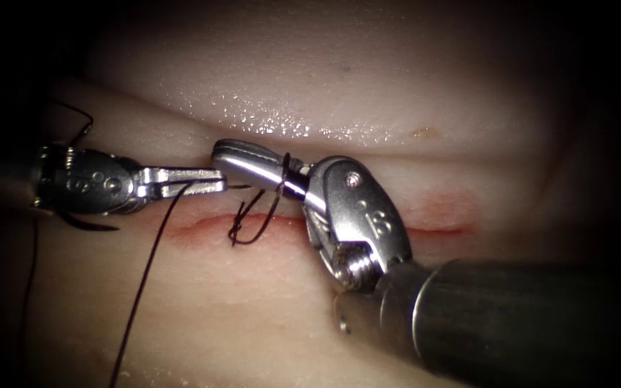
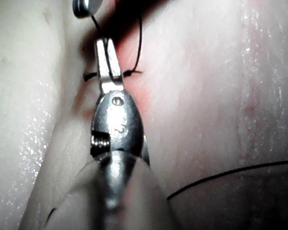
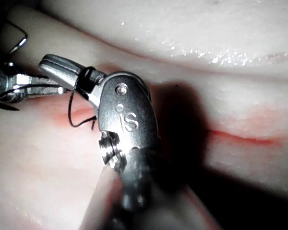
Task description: Wound Closure
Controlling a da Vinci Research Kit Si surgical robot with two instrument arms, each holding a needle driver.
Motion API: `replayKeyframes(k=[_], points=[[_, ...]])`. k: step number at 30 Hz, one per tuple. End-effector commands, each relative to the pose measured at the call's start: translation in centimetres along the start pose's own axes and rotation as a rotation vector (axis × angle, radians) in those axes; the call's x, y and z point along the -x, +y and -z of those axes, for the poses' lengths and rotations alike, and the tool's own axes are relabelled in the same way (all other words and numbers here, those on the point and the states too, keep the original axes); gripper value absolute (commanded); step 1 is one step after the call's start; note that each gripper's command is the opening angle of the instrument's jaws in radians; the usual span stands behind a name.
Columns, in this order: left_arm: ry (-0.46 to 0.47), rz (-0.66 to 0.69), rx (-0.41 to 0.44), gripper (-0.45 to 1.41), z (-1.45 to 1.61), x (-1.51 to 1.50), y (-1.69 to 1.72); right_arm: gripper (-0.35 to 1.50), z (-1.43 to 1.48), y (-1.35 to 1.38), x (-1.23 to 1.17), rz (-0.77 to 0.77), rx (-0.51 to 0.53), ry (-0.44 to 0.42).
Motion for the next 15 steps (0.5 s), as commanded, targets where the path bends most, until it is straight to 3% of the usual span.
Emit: replayKeyframes(k=[1,5,8,13,15], points=[[0.004,0.004,-0.001,-0.45,-0.06,0.06,0.06,-0.32,-0.06,0.01,0.07,-0.003,0.012,0.005],[0.013,0.008,0.008,-0.45,-0.14,0.05,0.20,-0.20,-0.08,0.05,0.05,-0.005,0.068,0.011],[0.025,0.012,0.020,-0.45,-0.26,0.05,0.32,0.05,-0.12,0.08,0.05,-0.010,0.109,-0.025],[0.038,0.017,0.032,-0.45,-0.41,0.02,0.46,0.32,-0.20,0.06,0.14,-0.067,0.163,-0.185],[0.041,0.018,0.035,-0.45,-0.44,-0.01,0.49,0.34,-0.21,0.06,0.19,-0.079,0.177,-0.251]])
